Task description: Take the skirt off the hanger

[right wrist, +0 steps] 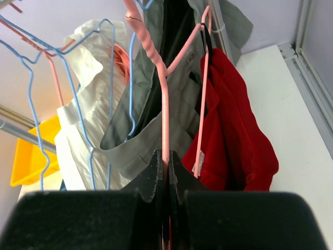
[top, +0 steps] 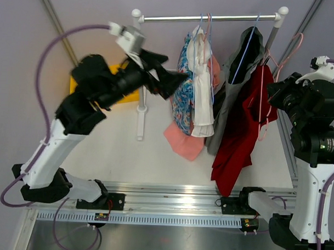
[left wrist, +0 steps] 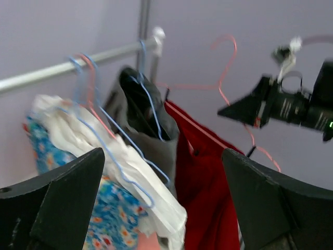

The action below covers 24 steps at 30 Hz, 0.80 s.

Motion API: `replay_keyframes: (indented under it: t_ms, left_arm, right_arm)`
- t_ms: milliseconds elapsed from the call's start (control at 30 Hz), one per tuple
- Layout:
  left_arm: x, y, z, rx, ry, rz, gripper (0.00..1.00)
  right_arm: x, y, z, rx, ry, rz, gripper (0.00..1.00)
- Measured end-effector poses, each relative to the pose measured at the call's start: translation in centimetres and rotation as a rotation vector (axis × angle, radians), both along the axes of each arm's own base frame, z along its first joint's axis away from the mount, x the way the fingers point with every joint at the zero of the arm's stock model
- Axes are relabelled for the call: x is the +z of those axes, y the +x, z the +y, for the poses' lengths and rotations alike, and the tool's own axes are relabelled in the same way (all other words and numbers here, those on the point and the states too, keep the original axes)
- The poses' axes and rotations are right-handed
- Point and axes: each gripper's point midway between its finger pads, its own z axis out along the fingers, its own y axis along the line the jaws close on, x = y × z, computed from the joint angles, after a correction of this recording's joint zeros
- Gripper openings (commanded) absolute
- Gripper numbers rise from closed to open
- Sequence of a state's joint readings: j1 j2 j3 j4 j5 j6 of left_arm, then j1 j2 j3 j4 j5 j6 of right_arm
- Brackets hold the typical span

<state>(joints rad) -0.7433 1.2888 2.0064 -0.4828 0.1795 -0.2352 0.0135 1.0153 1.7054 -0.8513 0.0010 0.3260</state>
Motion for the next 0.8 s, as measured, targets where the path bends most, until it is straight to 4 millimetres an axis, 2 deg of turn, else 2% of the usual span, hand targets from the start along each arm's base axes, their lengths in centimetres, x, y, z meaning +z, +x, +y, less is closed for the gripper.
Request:
replay_keyframes:
  t_ms: [33,67,133,167,233,300,333,400,500,633,800]
  left_arm:
    - [-1.3,-0.1,-2.5,-0.013,0.034,0.016,0.99]
    - [-3.4,-0.3,-4.7,-0.021,0.085,0.04,0.99]
    - [-8.5,-2.4,-9.1,-0.085,0.186,0.084,0.99]
    - [-11.8,-3.7,-10.8,-0.117,0.25,0.111,0.99]
    - [-17.9,-7.1,-13.7,-0.189,0.363,0.148,0.99]
    - [-22.4,-10.0,-15.3,-0.244,0.442,0.166,0.99]
    - [-24.0,-11.4,-15.9,-0.269,0.47,0.168,0.99]
    - [-25.2,-13.6,-17.4,-0.309,0.488,0.159,0.99]
    - [-24.9,-15.1,-20.0,-0.328,0.463,0.137,0.99]
    - [-24.5,-15.1,-23.7,-0.302,0.422,0.113,0.99]
    - [-25.6,-14.2,-27.2,-0.263,0.436,0.087,0.99]
  right_arm:
    - [-0.2,-0.1,-0.1,-0.008,-0.001,0.008,0.0]
    - [-0.4,-0.2,-0.3,-0.017,-0.003,0.016,0.0]
    - [-0.6,-0.3,-0.8,-0.044,-0.006,0.025,0.0]
    - [-0.7,-0.4,-1.1,-0.06,-0.007,0.031,0.0]
    - [-0.8,-0.6,-1.5,-0.084,-0.005,0.036,0.0]
    - [-1.0,-0.9,-1.8,-0.105,-0.003,0.045,0.0]
    - [-1.0,-1.1,-1.9,-0.115,-0.001,0.048,0.0]
    - [-1.0,-1.3,-2.0,-0.12,0.008,0.049,0.0]
    - [-1.1,-1.8,-1.9,-0.122,0.023,0.059,0.0]
    - [-0.4,-2.9,-1.8,-0.127,0.048,0.062,0.0]
    - [0.5,-5.1,-1.7,-0.13,0.072,0.032,0.0]
